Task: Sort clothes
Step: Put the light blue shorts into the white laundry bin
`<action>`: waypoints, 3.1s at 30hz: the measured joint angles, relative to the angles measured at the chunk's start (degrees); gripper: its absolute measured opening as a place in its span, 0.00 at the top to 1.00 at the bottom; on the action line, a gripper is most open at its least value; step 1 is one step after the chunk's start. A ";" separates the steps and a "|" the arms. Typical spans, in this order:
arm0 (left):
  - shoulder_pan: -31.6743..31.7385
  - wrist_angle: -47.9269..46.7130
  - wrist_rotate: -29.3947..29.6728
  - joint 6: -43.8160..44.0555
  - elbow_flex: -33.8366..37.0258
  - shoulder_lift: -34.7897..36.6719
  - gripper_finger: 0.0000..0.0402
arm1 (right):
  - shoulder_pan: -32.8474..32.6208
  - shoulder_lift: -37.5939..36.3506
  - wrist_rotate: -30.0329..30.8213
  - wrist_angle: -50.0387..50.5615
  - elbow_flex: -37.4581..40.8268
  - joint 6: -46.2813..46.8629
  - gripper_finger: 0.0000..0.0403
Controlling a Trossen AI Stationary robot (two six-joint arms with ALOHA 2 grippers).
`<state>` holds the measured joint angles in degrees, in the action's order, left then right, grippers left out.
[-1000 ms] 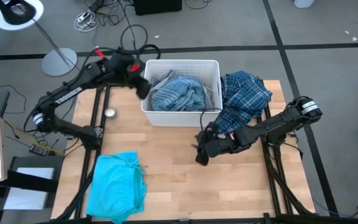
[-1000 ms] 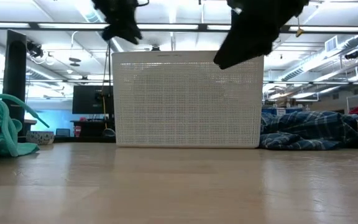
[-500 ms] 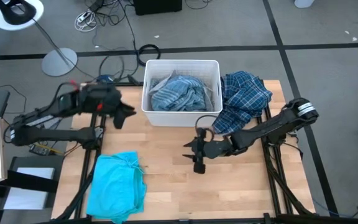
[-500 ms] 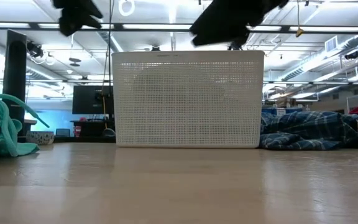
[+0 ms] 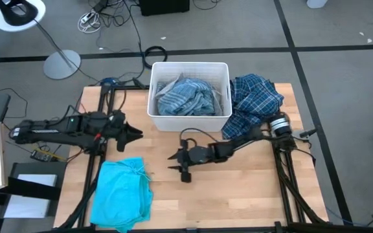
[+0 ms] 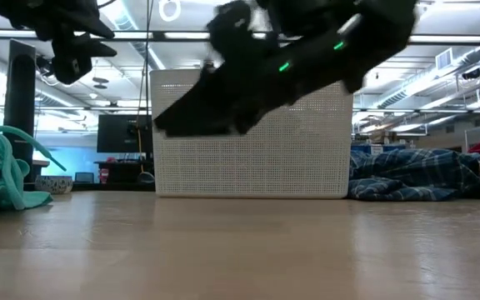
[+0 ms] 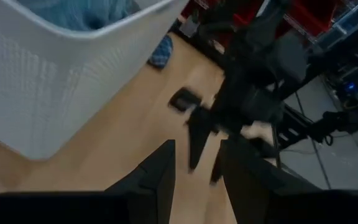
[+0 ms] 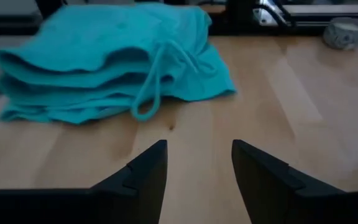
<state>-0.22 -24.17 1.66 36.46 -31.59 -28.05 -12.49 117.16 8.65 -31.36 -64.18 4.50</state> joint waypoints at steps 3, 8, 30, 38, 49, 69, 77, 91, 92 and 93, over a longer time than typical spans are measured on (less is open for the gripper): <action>-1.16 0.82 2.57 -1.04 0.13 -0.03 0.67 | 0.86 5.64 -2.67 -0.40 -6.68 -3.51 0.56; -1.37 2.44 3.26 -1.59 0.13 0.22 0.67 | 1.25 14.72 -6.61 1.91 -20.15 -7.77 0.56; -1.35 7.91 3.35 -2.94 0.13 0.42 0.67 | 2.40 31.00 -5.91 13.41 -51.30 -14.75 0.82; -1.35 7.75 0.81 -1.44 0.13 1.02 0.67 | 2.90 26.08 1.77 42.72 -53.90 -12.99 0.99; -6.39 -2.56 5.74 4.41 0.11 1.05 0.67 | 2.25 16.21 15.32 77.02 -53.95 -10.17 1.00; -11.14 6.86 8.29 1.09 0.13 -8.22 0.67 | 1.91 -9.37 24.07 68.24 -53.90 -15.13 1.00; -11.16 13.26 6.46 -1.85 0.11 -8.37 0.67 | 9.63 -16.04 29.14 51.00 -53.90 -26.54 1.00; -11.16 12.30 7.78 -5.55 0.13 -9.17 0.67 | 21.40 -20.35 24.98 55.39 -53.90 -18.88 1.00; -11.16 12.26 7.99 -6.03 0.13 -9.20 0.67 | 21.84 -20.35 25.13 57.76 -53.94 -17.23 1.00; -11.16 12.25 8.11 -6.23 0.13 -9.24 0.67 | 22.18 -20.31 25.09 60.74 -53.94 -15.96 0.99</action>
<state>-11.38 -11.92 9.76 30.23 -31.46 -37.29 9.70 96.85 33.74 29.38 -118.13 -11.46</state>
